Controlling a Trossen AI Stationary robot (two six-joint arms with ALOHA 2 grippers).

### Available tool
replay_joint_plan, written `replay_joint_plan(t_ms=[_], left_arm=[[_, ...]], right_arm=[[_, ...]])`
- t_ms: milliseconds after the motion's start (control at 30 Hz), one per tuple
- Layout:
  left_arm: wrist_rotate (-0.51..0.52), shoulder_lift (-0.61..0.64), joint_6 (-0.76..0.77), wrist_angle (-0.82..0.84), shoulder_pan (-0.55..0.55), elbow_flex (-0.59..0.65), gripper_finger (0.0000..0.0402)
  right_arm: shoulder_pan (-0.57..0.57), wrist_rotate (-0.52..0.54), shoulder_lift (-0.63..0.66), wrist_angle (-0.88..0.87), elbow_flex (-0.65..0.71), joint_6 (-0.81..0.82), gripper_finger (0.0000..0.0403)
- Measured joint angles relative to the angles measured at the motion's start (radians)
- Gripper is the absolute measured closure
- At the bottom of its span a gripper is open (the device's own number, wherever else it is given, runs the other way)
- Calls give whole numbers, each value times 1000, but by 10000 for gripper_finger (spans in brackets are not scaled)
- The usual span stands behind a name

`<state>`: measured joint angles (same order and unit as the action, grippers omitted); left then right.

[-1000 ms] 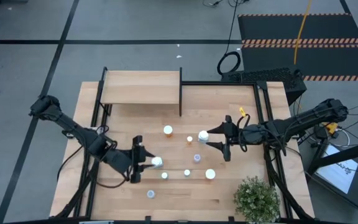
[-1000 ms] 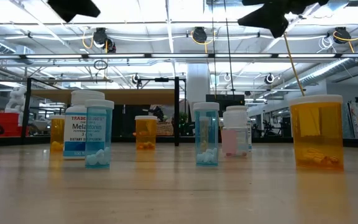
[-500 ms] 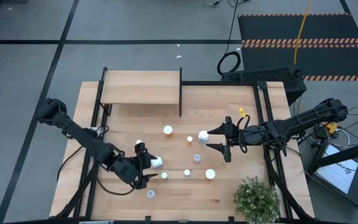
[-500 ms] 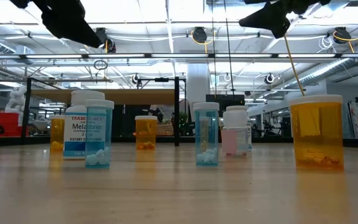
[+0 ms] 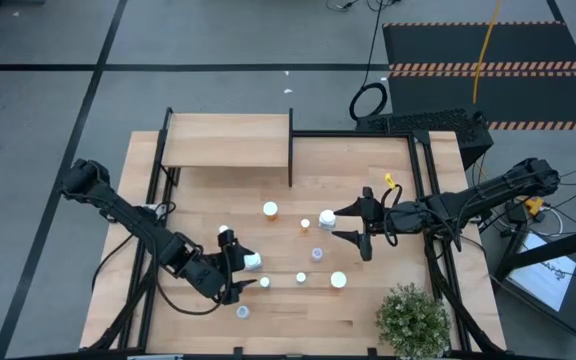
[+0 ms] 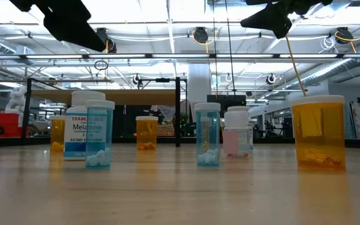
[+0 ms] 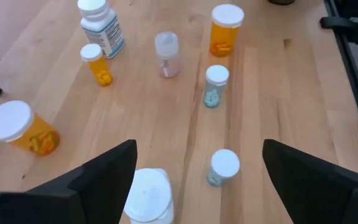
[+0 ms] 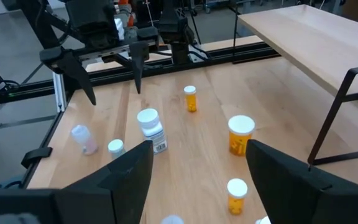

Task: Pick and place medicine bottles onto shelf by color
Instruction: Put the bottom white pill bottle on the shelf

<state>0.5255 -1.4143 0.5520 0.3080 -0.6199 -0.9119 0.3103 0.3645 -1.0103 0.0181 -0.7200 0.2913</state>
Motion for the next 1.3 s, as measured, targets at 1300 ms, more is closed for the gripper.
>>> replay_joint_plan(t_ms=[1300], left_arm=[[103,-26,50,21,30,117,57]], right_arm=[[0,-27,0,0,0,4,149]])
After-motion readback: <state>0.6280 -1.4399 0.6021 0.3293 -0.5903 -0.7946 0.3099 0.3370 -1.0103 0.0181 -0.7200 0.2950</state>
